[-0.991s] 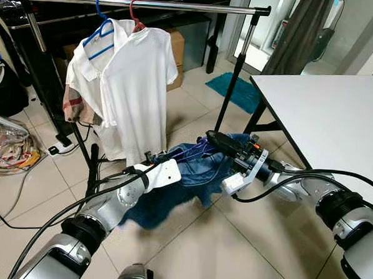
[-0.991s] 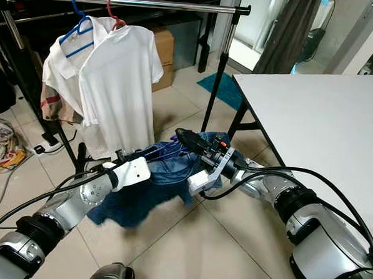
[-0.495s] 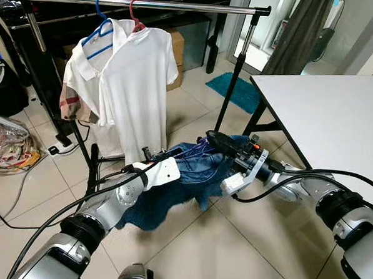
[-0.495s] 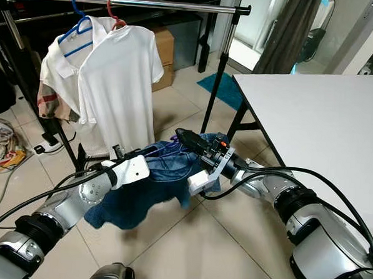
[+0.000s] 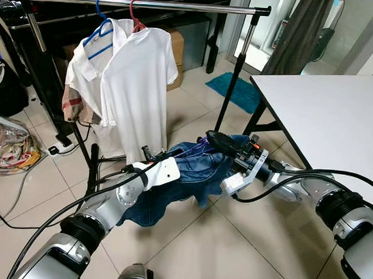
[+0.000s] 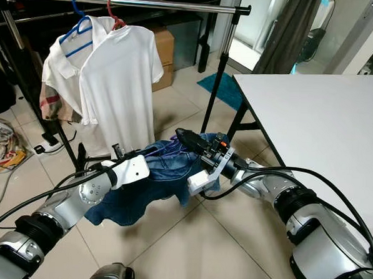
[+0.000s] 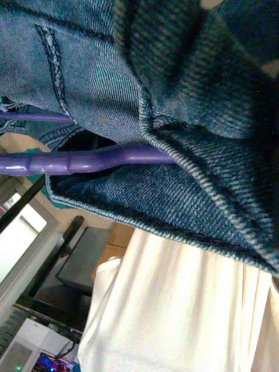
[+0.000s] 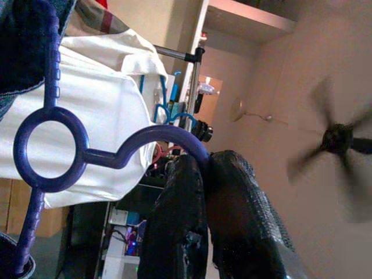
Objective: Hang hanger
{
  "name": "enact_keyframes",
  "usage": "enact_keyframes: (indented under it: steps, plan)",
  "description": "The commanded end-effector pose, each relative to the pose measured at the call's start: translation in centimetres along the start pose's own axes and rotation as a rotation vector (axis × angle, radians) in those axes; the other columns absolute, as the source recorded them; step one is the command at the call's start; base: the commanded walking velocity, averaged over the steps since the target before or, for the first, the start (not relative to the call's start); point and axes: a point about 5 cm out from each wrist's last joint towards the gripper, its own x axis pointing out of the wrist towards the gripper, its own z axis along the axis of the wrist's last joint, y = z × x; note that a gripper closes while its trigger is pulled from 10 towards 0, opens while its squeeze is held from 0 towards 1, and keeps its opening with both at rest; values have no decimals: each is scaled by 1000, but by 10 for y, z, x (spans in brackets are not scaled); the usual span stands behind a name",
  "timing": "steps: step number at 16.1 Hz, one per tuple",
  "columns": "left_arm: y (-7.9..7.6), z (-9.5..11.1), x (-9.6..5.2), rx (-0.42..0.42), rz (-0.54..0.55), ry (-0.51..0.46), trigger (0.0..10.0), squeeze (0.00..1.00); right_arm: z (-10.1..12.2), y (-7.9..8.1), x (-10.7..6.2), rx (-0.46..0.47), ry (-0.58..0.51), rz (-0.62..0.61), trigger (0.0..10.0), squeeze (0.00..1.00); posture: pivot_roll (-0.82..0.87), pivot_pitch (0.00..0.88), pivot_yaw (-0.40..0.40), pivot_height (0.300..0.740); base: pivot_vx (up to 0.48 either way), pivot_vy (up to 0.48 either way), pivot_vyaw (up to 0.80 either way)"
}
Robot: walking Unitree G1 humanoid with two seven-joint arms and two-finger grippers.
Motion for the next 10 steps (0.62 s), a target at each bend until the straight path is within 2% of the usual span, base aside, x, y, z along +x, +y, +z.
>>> enact_keyframes:
  steps: [1,3,4,10]
  plan:
    - [3,21,5,33,-1,-89,0,0,0,-18,19,-10,-45,-104,8078,0,248,0,-33,740,0,0,0]
    - [3,21,5,35,4,-90,0,0,0,-19,19,-11,-45,-105,8078,0,248,0,-33,740,0,0,0]
    - [7,23,6,55,46,-107,0,0,-7,-23,17,-23,-13,-127,10000,0,244,0,-35,740,0,0,0]
    - [9,24,5,44,72,-125,0,0,-11,-26,15,-23,8,-141,10000,0,244,0,-35,740,0,0,0]
